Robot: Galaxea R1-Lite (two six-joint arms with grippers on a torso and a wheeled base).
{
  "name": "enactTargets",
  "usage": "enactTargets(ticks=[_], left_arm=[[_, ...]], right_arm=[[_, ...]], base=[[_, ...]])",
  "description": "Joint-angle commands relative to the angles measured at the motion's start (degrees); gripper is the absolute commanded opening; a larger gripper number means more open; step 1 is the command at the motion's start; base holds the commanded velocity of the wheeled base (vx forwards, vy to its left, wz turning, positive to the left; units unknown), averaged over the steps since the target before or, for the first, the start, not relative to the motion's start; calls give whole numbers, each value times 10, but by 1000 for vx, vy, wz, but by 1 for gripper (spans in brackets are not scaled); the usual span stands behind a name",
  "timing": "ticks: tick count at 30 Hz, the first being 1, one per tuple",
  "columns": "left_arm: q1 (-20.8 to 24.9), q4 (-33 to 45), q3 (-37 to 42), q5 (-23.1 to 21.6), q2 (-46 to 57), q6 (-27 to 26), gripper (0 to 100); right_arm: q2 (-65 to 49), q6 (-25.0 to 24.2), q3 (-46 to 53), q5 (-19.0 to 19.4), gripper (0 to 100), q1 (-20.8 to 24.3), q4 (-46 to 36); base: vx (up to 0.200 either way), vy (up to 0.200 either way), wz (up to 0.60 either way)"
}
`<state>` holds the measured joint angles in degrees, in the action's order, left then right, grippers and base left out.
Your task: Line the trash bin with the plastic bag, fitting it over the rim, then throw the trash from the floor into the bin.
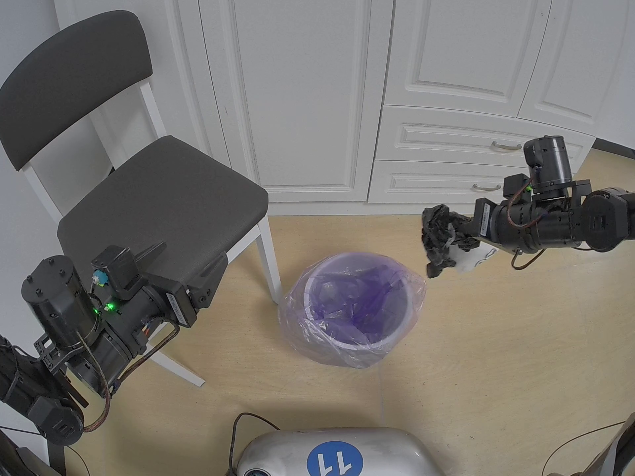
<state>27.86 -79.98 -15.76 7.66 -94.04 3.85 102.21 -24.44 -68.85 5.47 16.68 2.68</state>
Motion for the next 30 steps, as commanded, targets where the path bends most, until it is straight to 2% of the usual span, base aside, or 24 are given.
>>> enactTargets(ticks=[1, 6, 7, 15, 20, 30], left_arm=[[0, 0, -1, 0, 1, 0, 100], [-1, 0, -2, 0, -1, 0, 100], [-4, 0, -1, 0, -1, 0, 100], [-5, 0, -1, -1, 0, -1, 100], [-5, 0, -3, -1, -5, -1, 100], [-5, 0, -2, -1, -13, -2, 100]], right_arm=[[1, -37, 16, -8, 0, 67, 1], [23, -65, 18, -8, 0, 85, 22], [49, -88, 21, -8, 0, 96, 61], [102, -142, 46, -5, 0, 117, 169], [162, -192, 49, -8, 0, 137, 264], [265, -228, 67, -9, 0, 148, 417]], base=[[0, 0, 0], [0, 0, 0], [0, 0, 0], [0, 0, 0], [0, 0, 0], [0, 0, 0]])
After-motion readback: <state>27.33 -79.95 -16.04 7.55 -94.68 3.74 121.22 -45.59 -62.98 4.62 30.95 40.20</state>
